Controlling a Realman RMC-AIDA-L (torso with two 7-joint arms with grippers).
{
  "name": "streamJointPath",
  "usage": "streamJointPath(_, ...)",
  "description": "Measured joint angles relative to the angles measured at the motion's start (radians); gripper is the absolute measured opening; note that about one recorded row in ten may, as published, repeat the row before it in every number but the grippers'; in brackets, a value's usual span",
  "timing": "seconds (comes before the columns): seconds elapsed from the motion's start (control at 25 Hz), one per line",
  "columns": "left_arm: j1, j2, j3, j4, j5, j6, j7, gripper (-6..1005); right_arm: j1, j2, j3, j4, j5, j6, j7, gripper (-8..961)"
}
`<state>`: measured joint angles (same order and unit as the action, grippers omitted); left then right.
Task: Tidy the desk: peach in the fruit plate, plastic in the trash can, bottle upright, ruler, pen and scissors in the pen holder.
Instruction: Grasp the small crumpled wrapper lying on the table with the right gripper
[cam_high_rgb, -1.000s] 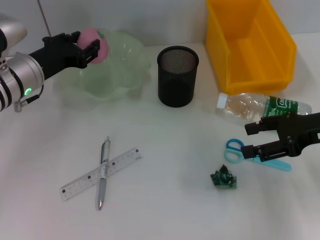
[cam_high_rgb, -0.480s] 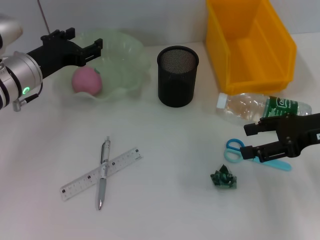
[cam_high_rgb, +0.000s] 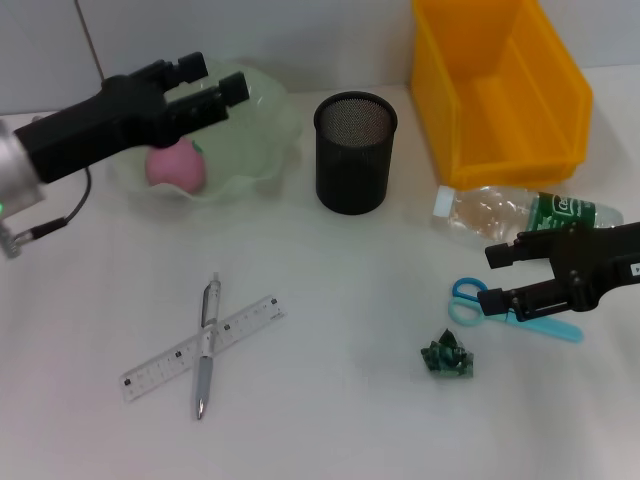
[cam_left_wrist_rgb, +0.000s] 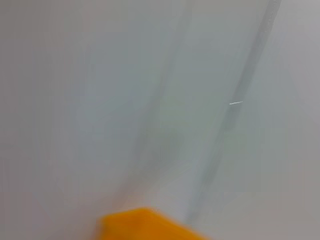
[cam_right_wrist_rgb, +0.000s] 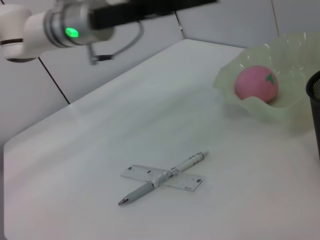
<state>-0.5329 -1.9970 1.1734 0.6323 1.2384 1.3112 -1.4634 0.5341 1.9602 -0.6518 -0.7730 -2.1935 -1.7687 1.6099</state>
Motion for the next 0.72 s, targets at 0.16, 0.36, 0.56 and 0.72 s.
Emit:
streamJointPath(0.16,0.039,0.049,-0.005,0.002,0.055,0.224,-0.019,801,0.003,0.0,0.0,-0.004,0.0,-0.002,0.0,773)
streamJointPath(0.36,0.078,0.067,-0.008,0.039,0.16,0.312,-0.02,801,0.003,0.0,0.0,-0.008,0.0,-0.004,0.003,765)
streamJointPath(0.56,0.094,0.068,-0.008,0.078,0.317,0.355,-0.011,801,0.006,0.0,0.0,-0.012,0.0,-0.008,0.009,758)
streamJointPath(0.72,0.094,0.046,-0.018,0.094,0.459,0.341,0.004,801,0.006,0.0,-0.003,-0.014,0.0,-0.01,0.01,752)
